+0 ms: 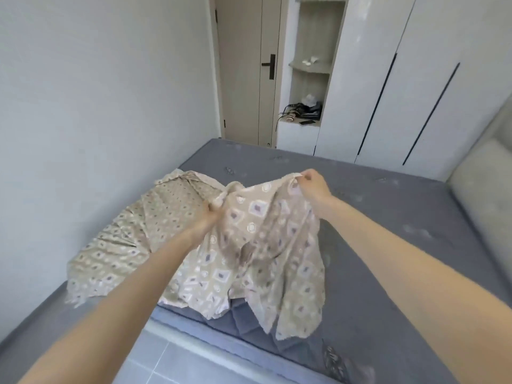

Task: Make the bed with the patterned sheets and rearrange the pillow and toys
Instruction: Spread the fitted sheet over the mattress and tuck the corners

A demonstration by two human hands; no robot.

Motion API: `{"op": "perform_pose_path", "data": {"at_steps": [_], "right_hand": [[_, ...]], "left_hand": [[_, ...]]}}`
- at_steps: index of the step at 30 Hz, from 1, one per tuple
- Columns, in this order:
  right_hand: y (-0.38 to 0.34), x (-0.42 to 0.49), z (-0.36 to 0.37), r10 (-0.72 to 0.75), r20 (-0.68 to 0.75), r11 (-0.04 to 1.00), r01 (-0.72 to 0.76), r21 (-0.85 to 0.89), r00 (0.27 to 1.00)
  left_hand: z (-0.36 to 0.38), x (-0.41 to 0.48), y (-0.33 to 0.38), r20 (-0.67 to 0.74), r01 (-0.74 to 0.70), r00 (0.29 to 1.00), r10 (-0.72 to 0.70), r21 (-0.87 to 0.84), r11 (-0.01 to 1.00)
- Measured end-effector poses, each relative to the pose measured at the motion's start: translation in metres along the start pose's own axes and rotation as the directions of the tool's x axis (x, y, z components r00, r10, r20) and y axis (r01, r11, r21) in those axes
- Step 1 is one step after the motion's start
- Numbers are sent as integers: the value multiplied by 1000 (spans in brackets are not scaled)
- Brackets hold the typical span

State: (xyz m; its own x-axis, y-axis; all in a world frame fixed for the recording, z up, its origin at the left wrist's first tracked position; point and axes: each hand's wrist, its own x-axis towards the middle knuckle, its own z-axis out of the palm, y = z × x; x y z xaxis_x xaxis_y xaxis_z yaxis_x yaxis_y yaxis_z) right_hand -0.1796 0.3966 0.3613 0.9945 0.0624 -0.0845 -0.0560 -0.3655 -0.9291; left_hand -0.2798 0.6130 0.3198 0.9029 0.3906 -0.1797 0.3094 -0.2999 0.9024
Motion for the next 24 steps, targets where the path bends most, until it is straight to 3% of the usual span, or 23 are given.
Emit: {"op": "perform_pose_path", "data": {"at_steps": [3,7,9,12,15,17,19,22,24], "right_hand": [[-25,-4,-33,141,156,982,-158,103,978],[-28,-23,-75,231,265,966,-254,52,936],[-23,-29,-96,233,319,962,-266,64,919],[-10,-35,-135,249,353,962,-271,14,902],[13,-46,-181,222,421,968,-148,-200,879],[35,-58,-206,266,473,908,-54,-415,840],[61,-67,-220,360,441,764,11,-645,822],[103,-72,-228,352,273,522,55,-851,895],[124,-73,-235,310,198,508,14,-861,930]], "left_hand": [[33,-11,8,188,-16,982,-14,158,987],[90,-31,29,388,-334,902,191,346,877],[118,-39,40,390,-429,877,282,366,826],[146,-50,53,274,-405,902,333,275,872],[163,-58,62,228,-376,919,320,276,884],[168,-61,68,240,-390,915,323,330,860],[172,-63,74,246,-408,910,335,373,834],[183,-71,82,285,-446,893,348,465,765],[193,-79,86,311,-454,888,339,480,751]]}}
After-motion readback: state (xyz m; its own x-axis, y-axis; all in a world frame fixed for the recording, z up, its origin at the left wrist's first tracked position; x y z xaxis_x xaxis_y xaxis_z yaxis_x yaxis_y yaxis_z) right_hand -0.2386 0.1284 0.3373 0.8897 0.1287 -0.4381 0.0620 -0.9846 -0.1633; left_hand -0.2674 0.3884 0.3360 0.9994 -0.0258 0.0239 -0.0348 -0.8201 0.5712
